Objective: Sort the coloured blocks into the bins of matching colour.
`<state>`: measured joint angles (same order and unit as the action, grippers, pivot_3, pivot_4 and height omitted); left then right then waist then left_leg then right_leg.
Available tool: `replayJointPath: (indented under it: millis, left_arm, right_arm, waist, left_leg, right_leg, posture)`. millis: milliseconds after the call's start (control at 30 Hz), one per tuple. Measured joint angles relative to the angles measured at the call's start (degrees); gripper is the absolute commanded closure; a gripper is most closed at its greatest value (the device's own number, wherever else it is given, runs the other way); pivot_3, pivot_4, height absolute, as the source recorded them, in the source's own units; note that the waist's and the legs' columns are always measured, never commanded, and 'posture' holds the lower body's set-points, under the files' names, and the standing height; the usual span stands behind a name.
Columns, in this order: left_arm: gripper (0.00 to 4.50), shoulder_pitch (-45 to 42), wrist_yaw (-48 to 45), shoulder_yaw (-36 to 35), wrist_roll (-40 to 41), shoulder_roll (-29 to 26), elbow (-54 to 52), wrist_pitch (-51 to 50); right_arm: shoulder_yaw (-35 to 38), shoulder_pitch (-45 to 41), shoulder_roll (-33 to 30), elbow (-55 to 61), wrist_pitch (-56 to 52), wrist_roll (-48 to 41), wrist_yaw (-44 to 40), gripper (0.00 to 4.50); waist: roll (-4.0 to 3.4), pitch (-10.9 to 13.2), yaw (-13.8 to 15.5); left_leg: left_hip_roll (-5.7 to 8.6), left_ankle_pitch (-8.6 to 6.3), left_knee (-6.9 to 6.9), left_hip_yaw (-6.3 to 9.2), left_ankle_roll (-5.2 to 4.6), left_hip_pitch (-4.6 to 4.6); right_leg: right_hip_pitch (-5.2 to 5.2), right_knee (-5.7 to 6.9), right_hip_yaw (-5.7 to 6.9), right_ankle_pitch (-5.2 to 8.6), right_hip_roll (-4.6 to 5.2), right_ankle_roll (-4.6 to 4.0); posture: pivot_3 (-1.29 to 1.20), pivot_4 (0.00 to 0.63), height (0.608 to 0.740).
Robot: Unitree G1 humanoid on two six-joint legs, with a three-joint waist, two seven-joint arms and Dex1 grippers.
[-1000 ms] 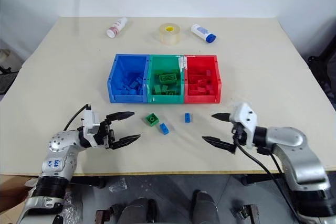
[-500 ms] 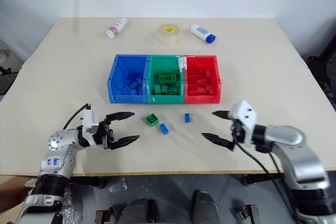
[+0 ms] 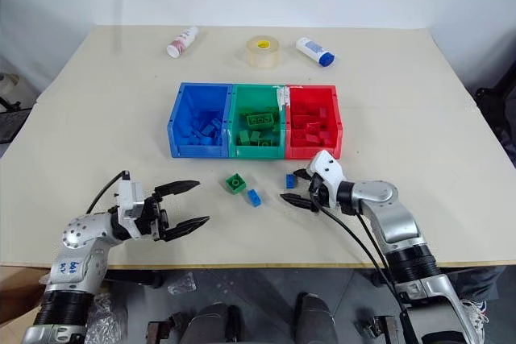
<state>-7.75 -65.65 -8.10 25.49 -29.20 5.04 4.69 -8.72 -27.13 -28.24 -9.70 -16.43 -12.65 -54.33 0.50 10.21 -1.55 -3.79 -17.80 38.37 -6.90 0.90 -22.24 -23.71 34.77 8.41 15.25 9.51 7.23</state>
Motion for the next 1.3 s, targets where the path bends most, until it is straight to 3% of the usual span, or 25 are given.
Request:
replayJointPath:
  millis: [100, 467, 667, 967, 1133, 1267, 1300]
  left_arm:
    - [0.00, 0.5, 0.4, 0.0, 0.1, 0.0, -0.6, -0.3]
    - [0.00, 0.1, 0.6, 0.2, 0.1, 0.5, -0.5, -0.4]
    - [0.00, 0.2, 1.1, 0.3, 0.1, 1.5, -0.4, -0.4]
    - [0.00, 2.0, 2.5, -0.4, 0.0, 1.4, -1.0, 0.2]
    - [0.00, 3.8, 3.6, -0.9, 0.1, 1.3, -2.5, 0.4]
    - [0.00, 3.9, 4.4, -1.0, 0.1, 1.3, -2.6, 0.4]
    - [0.00, 3.9, 4.4, -1.0, 0.1, 1.3, -2.6, 0.4]
  right_arm:
    - [0.0, 0.0, 0.8, -0.1, 0.2, 0.4, 0.4, 3.01]
    - [0.2, 0.9, 1.0, 8.7, -2.1, -0.2, 1.7, 3.05]
    - [-1.2, -5.1, 6.3, 11.2, -4.2, -0.5, 3.8, 3.05]
    - [-4.7, -23.5, 21.7, -9.9, 5.3, 2.8, 6.7, 3.05]
    - [-4.1, -34.9, 29.0, -29.9, 16.3, 7.2, 14.6, 1.36]
    - [-3.9, -35.1, 29.6, -34.5, 20.8, 8.4, 15.8, 0.02]
    - [-3.7, -34.6, 29.4, -34.9, 21.5, 8.6, 15.7, 0.02]
  waist:
    - [0.00, 0.0, 0.0]
    - [-0.01, 0.0, 0.0]
    - [-0.01, 0.0, -0.2]
    - [-0.02, 0.0, -0.4]
    - [-0.03, 0.0, -1.0]
    - [-0.02, 0.0, -0.8]
    - [-0.02, 0.0, -0.9]
  left_leg:
    - [0.00, 0.00, -0.01, -0.01, 0.00, 0.00]
    - [0.00, 0.00, -0.02, 0.00, 0.00, 0.00]
    - [-0.02, 0.01, -0.05, 0.00, 0.02, 0.00]
    - [-0.01, 0.02, -0.07, -0.08, 0.03, -0.03]
    - [-0.02, 0.05, -0.15, -0.09, 0.10, -0.03]
    - [-0.01, 0.04, -0.13, -0.12, 0.07, -0.07]
    - [-0.01, 0.04, -0.14, -0.12, 0.07, -0.07]
  right_leg:
    - [0.00, 0.00, 0.00, 0.00, 0.00, 0.00]
    - [-0.01, 0.00, 0.00, 0.00, 0.00, 0.00]
    - [-0.07, 0.08, 0.00, 0.01, 0.00, -0.03]
    - [-0.14, 0.12, -0.04, 0.02, -0.01, -0.04]
    - [-0.21, 0.20, -0.06, 0.04, -0.01, -0.07]
    - [-0.20, 0.12, -0.07, 0.03, 0.00, -0.05]
    - [-0.20, 0.13, -0.07, 0.03, -0.01, -0.06]
  posture:
    - [0.00, 0.150, 0.740]
    - [0.00, 0.150, 0.740]
    - [0.00, 0.150, 0.740]
    - [0.00, 0.150, 0.740]
    - [0.00, 0.150, 0.740]
    - [0.00, 0.150, 0.740]
    - [0.00, 0.150, 0.740]
